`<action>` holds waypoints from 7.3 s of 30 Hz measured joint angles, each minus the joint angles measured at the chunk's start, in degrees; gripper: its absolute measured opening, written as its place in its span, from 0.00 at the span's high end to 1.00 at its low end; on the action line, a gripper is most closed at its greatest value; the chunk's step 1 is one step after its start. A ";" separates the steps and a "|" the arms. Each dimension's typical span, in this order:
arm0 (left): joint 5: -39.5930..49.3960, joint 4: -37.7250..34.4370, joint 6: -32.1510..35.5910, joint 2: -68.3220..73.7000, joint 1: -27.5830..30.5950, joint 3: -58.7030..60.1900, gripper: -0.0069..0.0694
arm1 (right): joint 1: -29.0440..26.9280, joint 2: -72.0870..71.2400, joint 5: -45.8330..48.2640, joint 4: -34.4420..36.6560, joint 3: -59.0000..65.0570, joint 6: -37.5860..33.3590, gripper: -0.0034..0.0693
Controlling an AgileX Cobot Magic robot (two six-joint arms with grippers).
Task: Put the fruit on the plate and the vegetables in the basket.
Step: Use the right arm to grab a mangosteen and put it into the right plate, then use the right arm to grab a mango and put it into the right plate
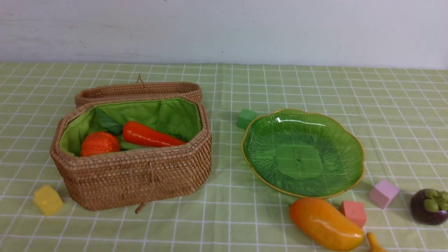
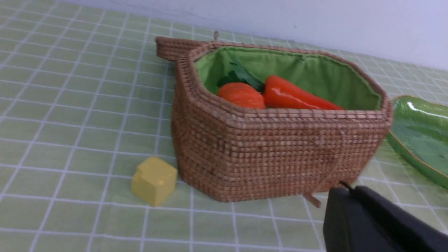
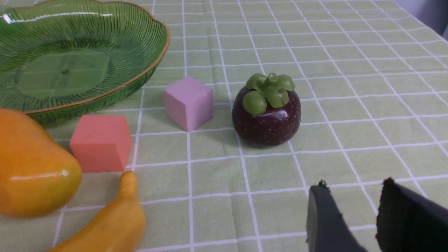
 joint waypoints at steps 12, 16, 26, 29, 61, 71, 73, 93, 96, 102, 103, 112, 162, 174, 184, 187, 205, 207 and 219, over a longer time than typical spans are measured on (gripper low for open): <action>-3.21 5.32 -7.31 -2.38 0.95 13.49 0.93 | 0.00 0.00 0.00 0.00 0.00 0.00 0.62; -3.21 5.48 -7.31 -2.38 0.95 13.49 0.93 | 0.00 0.00 0.00 0.00 0.00 0.00 0.62; -3.21 5.55 -7.31 -2.38 0.95 13.49 0.92 | 0.00 0.00 0.00 0.00 0.00 0.00 0.62; -3.21 5.55 -7.31 -2.38 0.95 13.49 0.92 | 0.00 0.00 0.00 0.00 0.00 0.00 0.62; -3.21 5.62 -7.31 -2.38 0.95 13.49 0.91 | 0.00 0.00 -48.91 -0.21 -4.18 20.50 0.62; -3.21 5.67 -7.31 -2.38 0.95 13.49 0.91 | 0.00 12.21 -16.37 -0.33 -33.85 22.55 0.62; -3.21 5.67 -7.31 -2.38 0.95 13.49 0.91 | 0.00 17.86 -8.05 -0.38 -40.40 22.55 0.62; -3.21 5.67 -7.31 -2.38 0.95 13.49 0.91 | 3.27 62.19 27.09 3.18 -50.76 18.28 0.44; -3.21 5.72 -7.31 -2.38 0.95 13.49 0.91 | 3.27 68.53 26.24 3.23 -50.76 18.88 0.26; -3.21 5.72 -7.31 -2.38 0.95 13.49 0.91 | 3.33 80.81 19.11 -0.52 -50.76 24.10 0.03; -3.21 5.72 -7.31 -2.38 0.95 13.49 0.91 | 3.27 82.27 18.26 -0.98 -50.82 25.01 0.03; -3.21 5.72 -7.31 -2.38 0.95 13.49 0.91 | 2.32 91.94 14.17 -2.70 -54.82 26.83 0.13; -3.21 5.72 -7.31 -2.38 0.95 13.49 0.91 | 24.05 100.41 5.11 1.46 -67.87 22.44 0.04; -3.21 5.72 -7.31 -2.38 0.95 13.49 0.91 | 26.25 90.77 26.00 8.27 -65.45 -10.31 0.13; -3.21 5.72 -7.31 -2.38 0.95 13.49 0.91 | 28.43 94.61 19.45 17.22 -59.24 -20.27 0.14; -3.21 5.72 -7.31 -2.38 0.95 13.49 0.91 | 28.43 96.52 18.80 17.55 -59.24 -20.44 0.14; -3.25 5.72 -7.31 -2.38 0.95 13.49 0.91 | 28.43 95.26 22.16 31.83 -62.21 -31.22 0.20; -3.25 5.72 -7.31 -2.38 0.95 13.49 0.91 | 28.43 94.96 20.23 33.71 -64.58 -31.45 0.20; -3.20 5.72 -7.31 -2.38 0.95 13.49 0.91 | 28.43 107.42 -1.73 37.91 -79.42 -24.15 0.20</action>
